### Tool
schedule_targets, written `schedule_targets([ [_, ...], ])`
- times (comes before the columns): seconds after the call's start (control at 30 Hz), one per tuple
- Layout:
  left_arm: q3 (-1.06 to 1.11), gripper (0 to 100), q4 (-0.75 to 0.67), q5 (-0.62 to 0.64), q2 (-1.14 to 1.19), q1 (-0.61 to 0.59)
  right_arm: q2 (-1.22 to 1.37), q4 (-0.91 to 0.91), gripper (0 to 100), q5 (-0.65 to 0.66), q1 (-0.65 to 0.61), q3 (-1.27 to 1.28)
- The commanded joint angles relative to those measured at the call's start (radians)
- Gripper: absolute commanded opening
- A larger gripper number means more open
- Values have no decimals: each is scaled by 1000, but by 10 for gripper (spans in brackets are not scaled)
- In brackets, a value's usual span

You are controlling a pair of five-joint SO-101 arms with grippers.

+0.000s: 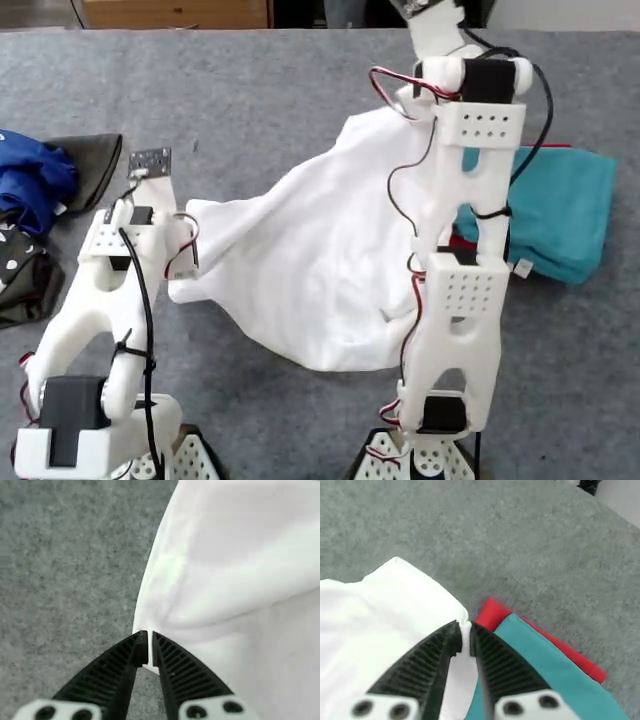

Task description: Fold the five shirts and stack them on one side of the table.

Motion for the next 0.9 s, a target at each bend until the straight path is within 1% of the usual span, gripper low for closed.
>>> schedule_targets([
  [0.0, -85, 135, 8, 2, -44, -15, -88, 3, 14, 34, -17, 39],
  [0.1, -159, 181, 8, 6, -49, -15, -93, 2, 14, 34, -11, 38],
  [0.2, -260, 184, -8, 9, -31, -13, -93, 2, 14, 34, -12, 41],
  [0.27, -315, 184, -48, 9, 0, -8, -93, 2, 14, 32, -15, 41],
  [0.37, -381, 185, -109, 3, 106, -16, -93, 2, 14, 28, -15, 38],
  [0.5, -507, 185, -107, -2, 308, -36, -93, 2, 14, 28, -15, 38],
  [0.6, -621, 185, -51, -64, 437, -44, -93, 2, 14, 28, -14, 38],
  [0.7, -760, 185, 71, -121, 548, -44, -93, 2, 14, 28, -15, 38],
  [0.87, -940, 185, 213, -146, 669, -48, -93, 0, 14, 28, -15, 38],
])
